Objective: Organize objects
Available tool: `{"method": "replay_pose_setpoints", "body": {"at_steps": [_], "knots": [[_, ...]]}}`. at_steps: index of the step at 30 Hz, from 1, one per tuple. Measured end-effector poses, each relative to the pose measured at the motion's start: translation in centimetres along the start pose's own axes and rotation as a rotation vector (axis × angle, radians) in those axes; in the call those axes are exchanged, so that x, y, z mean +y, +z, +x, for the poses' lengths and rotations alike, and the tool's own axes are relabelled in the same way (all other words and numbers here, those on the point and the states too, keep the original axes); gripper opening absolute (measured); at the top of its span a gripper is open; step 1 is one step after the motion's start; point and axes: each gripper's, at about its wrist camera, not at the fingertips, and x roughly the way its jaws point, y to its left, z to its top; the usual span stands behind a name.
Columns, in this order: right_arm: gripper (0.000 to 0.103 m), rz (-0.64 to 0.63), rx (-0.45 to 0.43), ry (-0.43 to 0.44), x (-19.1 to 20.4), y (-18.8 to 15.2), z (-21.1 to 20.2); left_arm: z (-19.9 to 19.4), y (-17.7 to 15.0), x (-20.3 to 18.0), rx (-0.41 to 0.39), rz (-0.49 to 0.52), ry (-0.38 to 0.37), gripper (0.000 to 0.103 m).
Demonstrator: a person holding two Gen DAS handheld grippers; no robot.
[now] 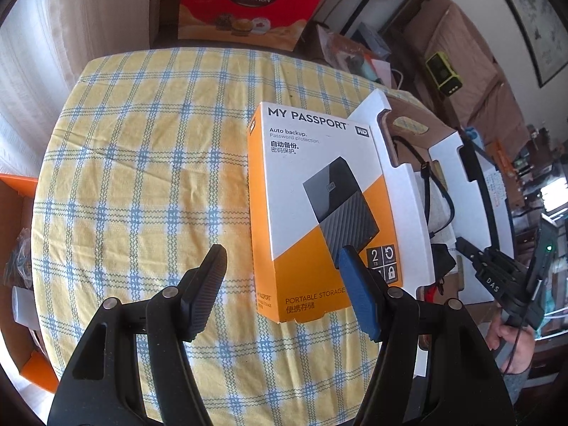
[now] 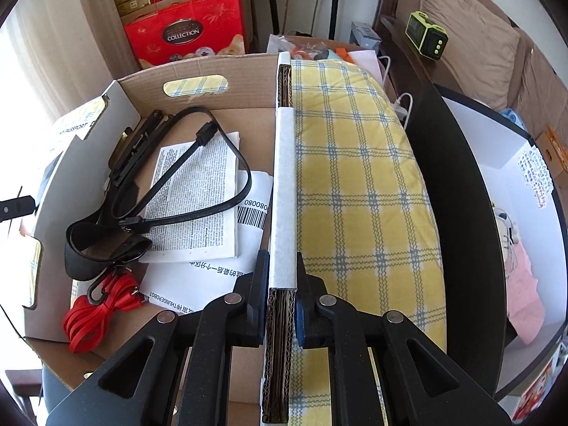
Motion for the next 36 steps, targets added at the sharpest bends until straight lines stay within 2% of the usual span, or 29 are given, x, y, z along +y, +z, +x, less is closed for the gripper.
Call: {"method": "replay_pose_setpoints", "body": {"at_steps": [14,19,23,24,26,30,32,36], "knots": [[0.01,0.082,-0.002,-0.019,-2.3,-0.9,-0.5,0.5,0.3,-0.2,0.007,0.004,-0.006,0.062],[0.01,0.067,0.003,-0.031,-2.3,-0.9,-0.7,0.6,0.5,-0.2,0.008,0.009,-0.002,0.062],[0.02,0.073,-0.033,-0.05,-2.2,-0.7,-2.7,0.5,0.5,-0.2,0.007,0.003,-0.004,0.062],[0.026,0.072,-0.048,-0.052,-2.2,-0.6,-3.5,0.5,0.5,-0.1,0.007,0.001,-0.004,0.062],[0.029,0.061,-0.085,-0.052,-1.8,-0.2,-5.1,0.5,0.5,0.0,0.007,0.001,-0.005,0.062],[0.029,0.043,-0.127,0.047,-0.1,1.4,-7.7,0.3,0.5,0.2,-0.005,-0.004,-0.005,0.062],[0.029,0.02,-0.124,0.106,1.4,2.6,-8.0,0.1,0.5,0.3,-0.015,-0.007,-0.001,0.062],[0.029,-0.042,-0.121,0.167,5.3,4.7,-7.5,-0.1,0.2,0.3,-0.029,-0.002,0.015,0.062]]}}
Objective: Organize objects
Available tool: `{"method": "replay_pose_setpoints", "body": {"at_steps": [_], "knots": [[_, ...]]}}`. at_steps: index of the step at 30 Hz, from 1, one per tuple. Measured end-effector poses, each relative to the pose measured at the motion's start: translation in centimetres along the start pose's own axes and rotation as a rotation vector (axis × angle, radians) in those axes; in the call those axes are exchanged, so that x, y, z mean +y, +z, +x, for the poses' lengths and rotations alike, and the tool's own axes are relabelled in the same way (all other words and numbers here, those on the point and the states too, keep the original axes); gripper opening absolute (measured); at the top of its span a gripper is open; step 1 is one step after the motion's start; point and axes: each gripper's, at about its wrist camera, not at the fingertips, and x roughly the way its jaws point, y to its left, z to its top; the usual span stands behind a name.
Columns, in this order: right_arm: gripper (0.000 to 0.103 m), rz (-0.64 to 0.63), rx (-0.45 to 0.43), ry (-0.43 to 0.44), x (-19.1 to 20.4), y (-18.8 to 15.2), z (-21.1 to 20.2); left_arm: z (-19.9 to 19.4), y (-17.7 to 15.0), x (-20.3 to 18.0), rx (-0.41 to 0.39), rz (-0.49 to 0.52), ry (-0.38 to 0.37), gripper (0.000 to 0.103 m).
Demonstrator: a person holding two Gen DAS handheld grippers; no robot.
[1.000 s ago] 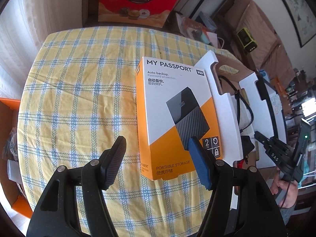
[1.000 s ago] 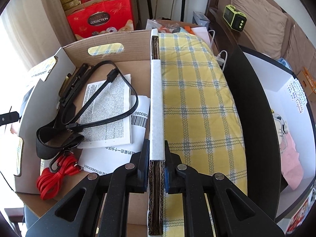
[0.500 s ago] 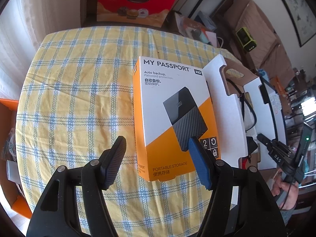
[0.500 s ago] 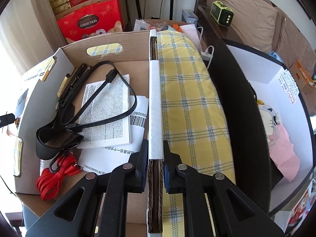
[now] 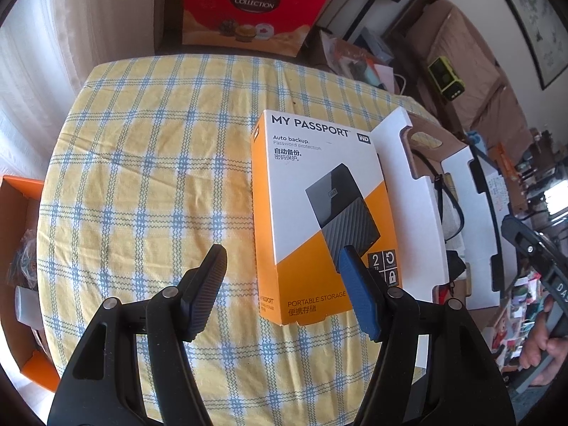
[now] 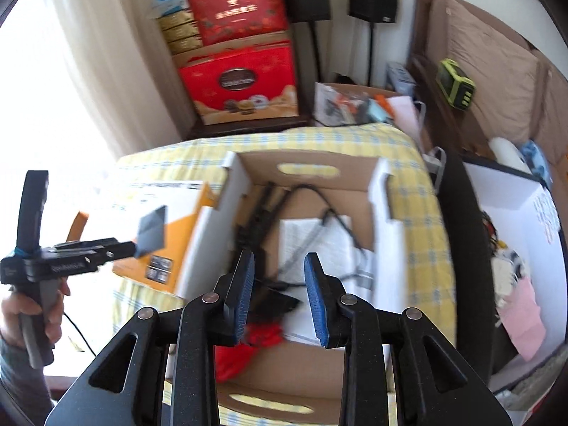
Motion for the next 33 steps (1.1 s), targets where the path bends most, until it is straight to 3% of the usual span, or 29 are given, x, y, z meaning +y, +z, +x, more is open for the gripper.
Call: {"method": "replay_pose_setpoints", "body": {"at_steps": [9,24,29,33], "knots": [[0.029,-0.043,0.069,0.147,6.0,2.1,5.0,-0.5,-0.1,0.9,-0.014,-0.036,-0.057,0.062],[0.03,-0.041,0.152,0.104,8.3,3.3,10.2,0.3,0.0,1.6,-0.032,-0.05,-0.128,0.062],[0.035,-0.084,0.197,0.074,9.8,2.8,11.2,0.4,-0.1,1.1,-0.044,-0.016,-0.084,0.062],[0.05,-0.094,0.207,0.061,10.7,2.5,11.7,0.5,-0.3,1.0,-0.051,-0.019,-0.086,0.062]]}}
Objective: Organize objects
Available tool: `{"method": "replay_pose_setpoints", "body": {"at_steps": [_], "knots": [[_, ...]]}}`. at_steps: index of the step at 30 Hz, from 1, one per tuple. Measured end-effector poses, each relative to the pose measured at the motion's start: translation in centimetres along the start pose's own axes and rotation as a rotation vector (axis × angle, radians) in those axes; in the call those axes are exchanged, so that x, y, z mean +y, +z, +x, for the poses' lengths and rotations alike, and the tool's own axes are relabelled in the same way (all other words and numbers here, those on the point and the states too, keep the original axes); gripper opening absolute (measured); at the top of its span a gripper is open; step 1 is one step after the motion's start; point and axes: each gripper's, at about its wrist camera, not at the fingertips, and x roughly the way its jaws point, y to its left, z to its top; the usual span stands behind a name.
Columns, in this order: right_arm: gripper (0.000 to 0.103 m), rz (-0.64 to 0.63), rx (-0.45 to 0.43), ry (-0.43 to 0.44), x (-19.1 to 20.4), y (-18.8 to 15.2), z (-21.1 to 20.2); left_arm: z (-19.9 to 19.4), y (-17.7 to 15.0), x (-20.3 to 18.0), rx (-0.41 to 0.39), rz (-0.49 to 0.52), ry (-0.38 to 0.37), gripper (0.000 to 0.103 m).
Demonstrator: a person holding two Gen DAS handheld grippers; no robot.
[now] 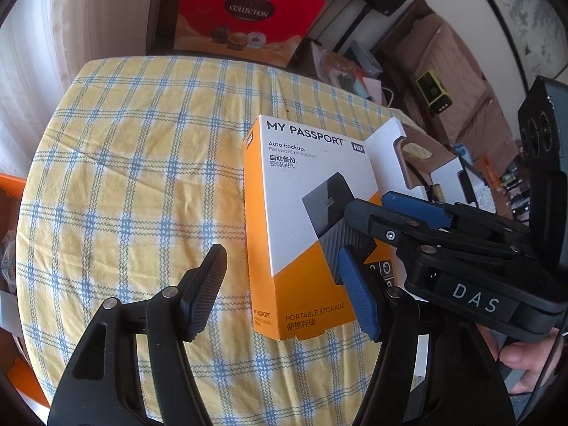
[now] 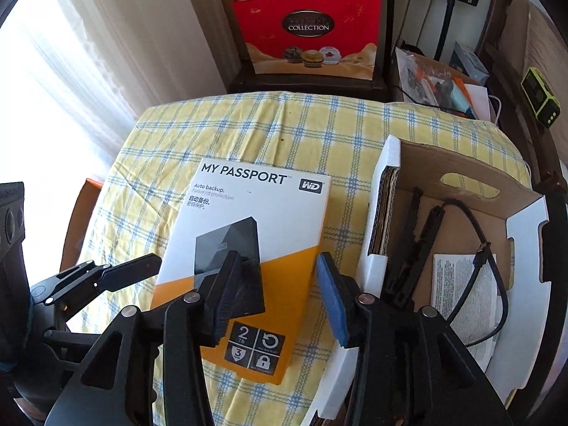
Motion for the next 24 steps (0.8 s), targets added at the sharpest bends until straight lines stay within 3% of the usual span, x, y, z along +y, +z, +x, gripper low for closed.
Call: {"method": "replay_pose_setpoints", "body": {"at_steps": [3,9,15,24], "knots": [[0.056,-0.005,0.009,-0.002,0.5,0.3,0.2,0.0,0.0,0.2,0.003,-0.009,-0.014,0.062],[0.057,0.04,0.022,0.063,0.3,0.5,0.8,0.3,-0.3,-0.2,0.015,-0.005,-0.036,0.063],[0.057,0.03,0.017,0.063,0.8,0.3,0.5,-0.2,-0.6,-0.3,-0.002,-0.007,-0.031,0.063],[0.056,0.016,-0.067,0.098,1.3,0.3,-4.3,-4.8,-0.4,-2.4,-0.082,0.023,-0.021,0.062]]}}
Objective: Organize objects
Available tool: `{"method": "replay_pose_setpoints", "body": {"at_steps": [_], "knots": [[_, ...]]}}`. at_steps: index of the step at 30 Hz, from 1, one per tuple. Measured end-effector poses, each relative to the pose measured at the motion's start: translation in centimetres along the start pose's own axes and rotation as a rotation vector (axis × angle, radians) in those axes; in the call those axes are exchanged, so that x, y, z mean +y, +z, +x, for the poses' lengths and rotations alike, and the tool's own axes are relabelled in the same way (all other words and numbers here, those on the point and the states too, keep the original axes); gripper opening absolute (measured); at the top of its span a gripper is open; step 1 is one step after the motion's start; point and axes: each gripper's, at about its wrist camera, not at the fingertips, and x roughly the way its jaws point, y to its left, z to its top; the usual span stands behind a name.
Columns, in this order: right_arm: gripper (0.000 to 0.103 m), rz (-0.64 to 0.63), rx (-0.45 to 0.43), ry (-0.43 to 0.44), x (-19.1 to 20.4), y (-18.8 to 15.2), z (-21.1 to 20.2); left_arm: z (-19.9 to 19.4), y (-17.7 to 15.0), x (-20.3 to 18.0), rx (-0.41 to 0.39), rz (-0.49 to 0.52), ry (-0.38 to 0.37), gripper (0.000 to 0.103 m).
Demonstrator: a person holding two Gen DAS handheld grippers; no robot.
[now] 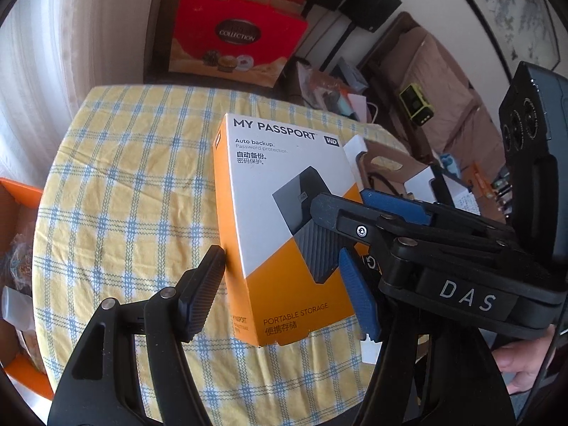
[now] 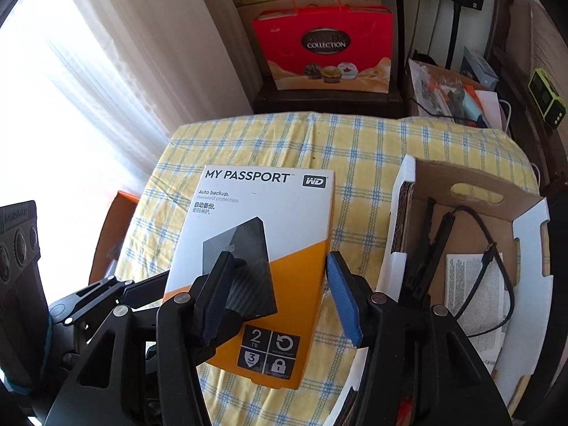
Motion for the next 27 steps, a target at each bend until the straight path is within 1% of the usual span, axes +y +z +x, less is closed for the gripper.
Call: {"method": "replay_pose_setpoints", "body": {"at_steps": [5,10,14,18,22,27], "knots": [[0.056,-0.02,-0.06,-0.001,-0.3,0.3,-4.4,-2.7,0.3,-3.0,-0.048,0.029,-0.041,0.062],[0.056,-0.021,-0.106,-0.037,-2.2,-0.4,-8.5,-3.3,0.2,-6.5,-0.059,0.073,-0.087,0.062],[0.055,0.004,-0.116,-0.069,-4.5,-1.8,-10.4,-2.4,-0.1,-9.2,-0.042,0.1,-0.119,0.062],[0.055,0.032,-0.122,-0.115,-7.0,-3.3,-11.7,-0.6,-1.0,-11.7,-0.011,0.124,-0.152,0.062],[0.055,0.071,-0.116,-0.149,-9.5,-4.7,-12.2,1.4,-2.0,-14.1,0.022,0.142,-0.177,0.063],[0.055,0.127,-0.108,-0.169,-12.9,-6.6,-12.6,3.9,-3.5,-16.5,0.077,0.167,-0.206,0.063]]}}
